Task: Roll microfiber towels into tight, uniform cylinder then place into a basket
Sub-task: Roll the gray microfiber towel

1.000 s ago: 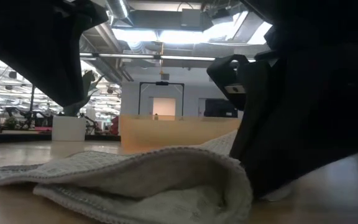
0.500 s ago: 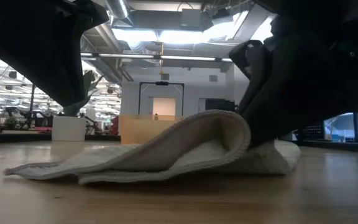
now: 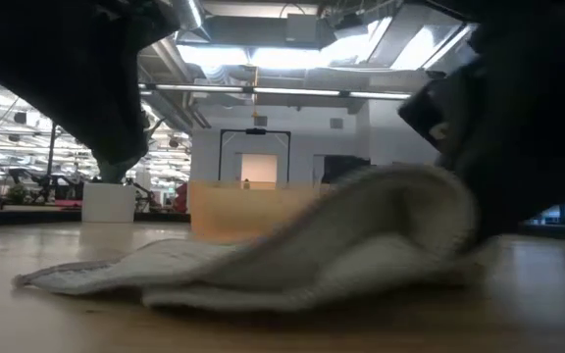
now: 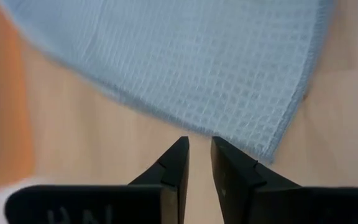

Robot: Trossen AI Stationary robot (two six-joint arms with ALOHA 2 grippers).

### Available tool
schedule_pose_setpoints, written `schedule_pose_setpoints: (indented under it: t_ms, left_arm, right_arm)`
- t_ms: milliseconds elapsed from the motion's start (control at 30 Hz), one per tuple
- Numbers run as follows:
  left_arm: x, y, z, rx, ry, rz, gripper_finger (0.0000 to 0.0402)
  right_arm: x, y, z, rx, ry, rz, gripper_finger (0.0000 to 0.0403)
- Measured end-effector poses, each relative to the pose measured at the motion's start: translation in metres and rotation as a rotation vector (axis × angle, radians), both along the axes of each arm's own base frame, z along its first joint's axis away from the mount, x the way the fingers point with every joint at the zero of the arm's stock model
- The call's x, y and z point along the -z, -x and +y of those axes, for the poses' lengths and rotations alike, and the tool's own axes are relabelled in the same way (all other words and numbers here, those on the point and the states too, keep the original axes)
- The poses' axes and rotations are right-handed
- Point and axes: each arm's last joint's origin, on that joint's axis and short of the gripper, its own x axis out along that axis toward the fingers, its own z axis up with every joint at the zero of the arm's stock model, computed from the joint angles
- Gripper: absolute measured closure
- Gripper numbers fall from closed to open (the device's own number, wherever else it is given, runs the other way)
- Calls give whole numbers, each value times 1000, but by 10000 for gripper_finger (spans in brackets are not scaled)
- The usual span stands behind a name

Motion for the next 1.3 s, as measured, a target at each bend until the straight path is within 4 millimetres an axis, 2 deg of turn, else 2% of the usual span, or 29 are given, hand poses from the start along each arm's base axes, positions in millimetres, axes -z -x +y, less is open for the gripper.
schedule_pose_setpoints:
  t_ms: [200,333,533,767,900,1100,1300]
  left_arm:
    - [5,-11,-1,119,17,-54,340]
    - [5,-16,5,103,21,-62,340]
    - [5,-19,8,99,23,-68,340]
    - [3,-21,3,142,30,-97,340]
    - [2,-23,2,141,42,-116,340]
    - [0,-34,-6,161,109,-237,340]
    - [-2,-37,-9,180,132,-269,340]
  right_arm:
    - [1,10,13,-42,-109,69,398]
    - [1,19,23,-42,-135,77,397]
    - [-3,33,33,59,-125,37,396]
    - [-25,54,27,298,-114,-7,396]
    - [-27,58,21,395,-139,21,396]
    - [-26,53,13,427,-135,46,395]
    - [-26,49,9,413,-108,45,395]
